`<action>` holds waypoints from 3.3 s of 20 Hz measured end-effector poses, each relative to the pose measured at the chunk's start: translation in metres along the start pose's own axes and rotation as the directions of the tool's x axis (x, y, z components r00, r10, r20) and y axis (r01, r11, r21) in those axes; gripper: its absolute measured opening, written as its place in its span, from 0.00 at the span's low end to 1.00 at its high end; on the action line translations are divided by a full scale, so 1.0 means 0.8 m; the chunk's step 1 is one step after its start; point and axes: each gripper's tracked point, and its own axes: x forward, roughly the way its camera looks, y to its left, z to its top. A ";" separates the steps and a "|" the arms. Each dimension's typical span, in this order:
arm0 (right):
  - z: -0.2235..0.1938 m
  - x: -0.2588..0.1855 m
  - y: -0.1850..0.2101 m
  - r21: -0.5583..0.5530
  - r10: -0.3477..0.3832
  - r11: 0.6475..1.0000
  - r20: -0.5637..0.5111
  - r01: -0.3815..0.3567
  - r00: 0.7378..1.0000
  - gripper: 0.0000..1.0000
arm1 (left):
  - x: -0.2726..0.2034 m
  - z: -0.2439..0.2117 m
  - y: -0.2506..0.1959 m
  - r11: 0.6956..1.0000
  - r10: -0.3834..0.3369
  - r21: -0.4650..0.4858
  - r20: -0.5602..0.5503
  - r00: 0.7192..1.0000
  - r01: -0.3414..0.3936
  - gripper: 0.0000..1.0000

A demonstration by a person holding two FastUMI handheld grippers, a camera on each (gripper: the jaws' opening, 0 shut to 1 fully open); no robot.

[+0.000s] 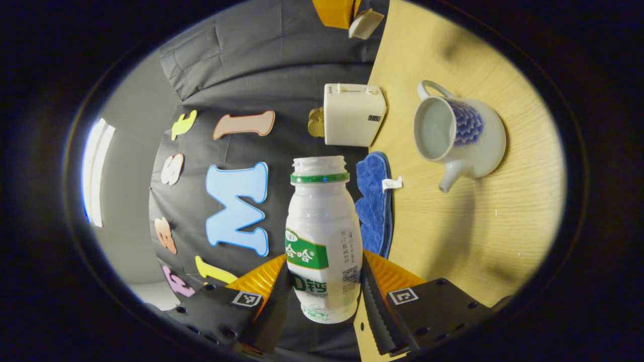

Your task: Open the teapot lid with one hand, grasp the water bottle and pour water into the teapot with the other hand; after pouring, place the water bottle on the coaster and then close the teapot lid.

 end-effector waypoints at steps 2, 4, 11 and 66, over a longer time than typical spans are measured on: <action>0.001 0.000 0.000 0.002 -0.001 1.000 -0.001 0.001 1.000 0.04 | -0.001 0.002 0.002 1.000 0.003 0.020 0.006 1.000 -0.003 0.81; -0.001 0.000 0.000 0.001 0.000 1.000 -0.003 0.000 1.000 0.04 | -0.001 0.003 0.003 0.999 0.003 0.040 0.011 1.000 -0.004 0.81; 0.000 0.000 0.000 0.002 0.002 1.000 -0.006 -0.002 1.000 0.04 | -0.002 0.010 0.005 0.995 0.004 0.101 0.038 0.999 -0.008 0.81; -0.003 -0.002 0.000 0.024 0.015 1.000 -0.022 -0.014 1.000 0.03 | 0.002 0.039 0.037 0.886 -0.006 0.458 0.149 0.989 -0.064 0.81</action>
